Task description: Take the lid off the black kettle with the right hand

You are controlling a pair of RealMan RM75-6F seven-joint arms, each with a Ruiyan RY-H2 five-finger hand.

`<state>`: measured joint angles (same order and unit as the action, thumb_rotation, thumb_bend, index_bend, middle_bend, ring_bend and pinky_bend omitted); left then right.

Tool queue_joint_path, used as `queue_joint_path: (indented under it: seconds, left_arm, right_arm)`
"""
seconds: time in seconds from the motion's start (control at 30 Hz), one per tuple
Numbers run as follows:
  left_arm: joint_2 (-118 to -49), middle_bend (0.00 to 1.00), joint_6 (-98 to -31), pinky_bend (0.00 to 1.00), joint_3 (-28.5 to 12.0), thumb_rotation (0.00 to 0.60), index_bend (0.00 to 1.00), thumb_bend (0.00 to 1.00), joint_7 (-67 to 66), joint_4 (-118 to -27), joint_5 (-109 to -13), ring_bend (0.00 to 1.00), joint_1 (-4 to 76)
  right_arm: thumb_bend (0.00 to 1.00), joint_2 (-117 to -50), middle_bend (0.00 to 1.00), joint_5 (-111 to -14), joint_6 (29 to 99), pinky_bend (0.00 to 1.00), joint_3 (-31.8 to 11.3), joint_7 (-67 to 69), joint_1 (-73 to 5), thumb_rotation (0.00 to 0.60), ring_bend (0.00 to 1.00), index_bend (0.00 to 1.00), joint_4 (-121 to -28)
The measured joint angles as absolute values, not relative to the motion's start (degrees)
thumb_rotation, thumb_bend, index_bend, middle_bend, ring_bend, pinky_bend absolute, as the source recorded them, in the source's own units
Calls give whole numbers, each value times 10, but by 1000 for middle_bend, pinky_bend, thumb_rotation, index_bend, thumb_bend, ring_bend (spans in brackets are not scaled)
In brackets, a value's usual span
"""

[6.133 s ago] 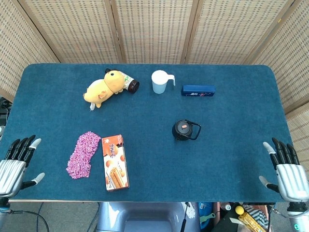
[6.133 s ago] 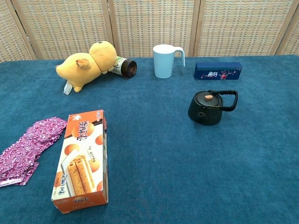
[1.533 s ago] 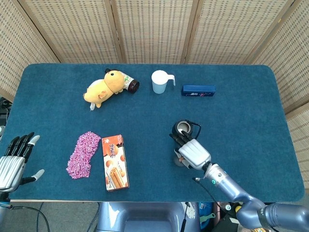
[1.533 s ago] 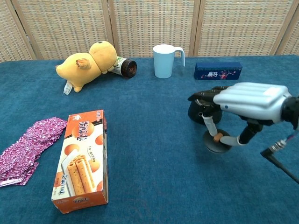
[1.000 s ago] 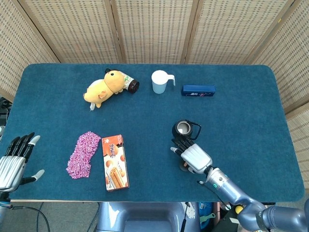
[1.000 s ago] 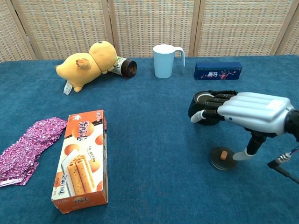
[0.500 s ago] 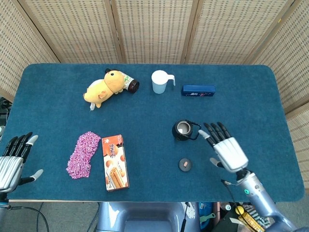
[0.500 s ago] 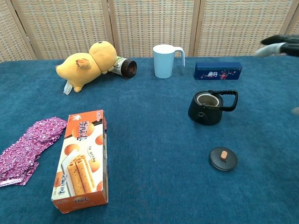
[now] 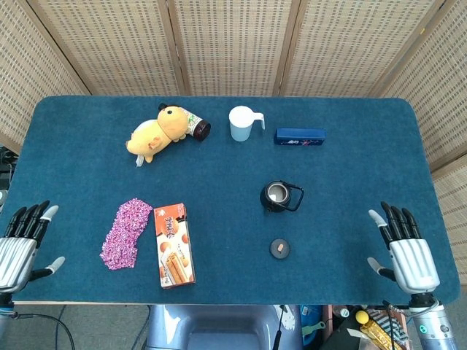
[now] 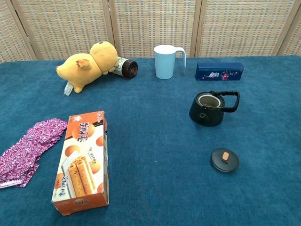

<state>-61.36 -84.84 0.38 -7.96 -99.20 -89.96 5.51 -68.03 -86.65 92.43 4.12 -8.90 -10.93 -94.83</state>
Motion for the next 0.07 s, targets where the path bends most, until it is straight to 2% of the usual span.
queue_joint_path:
  seconds: [0.07]
  left_arm:
    - [-617,0,-850,0,4,600,0,210,-83,-988,-906,0,56]
  right_arm:
    - [0,-680,0,-864,924,0,36,-89,-105,600,0,0,-946]
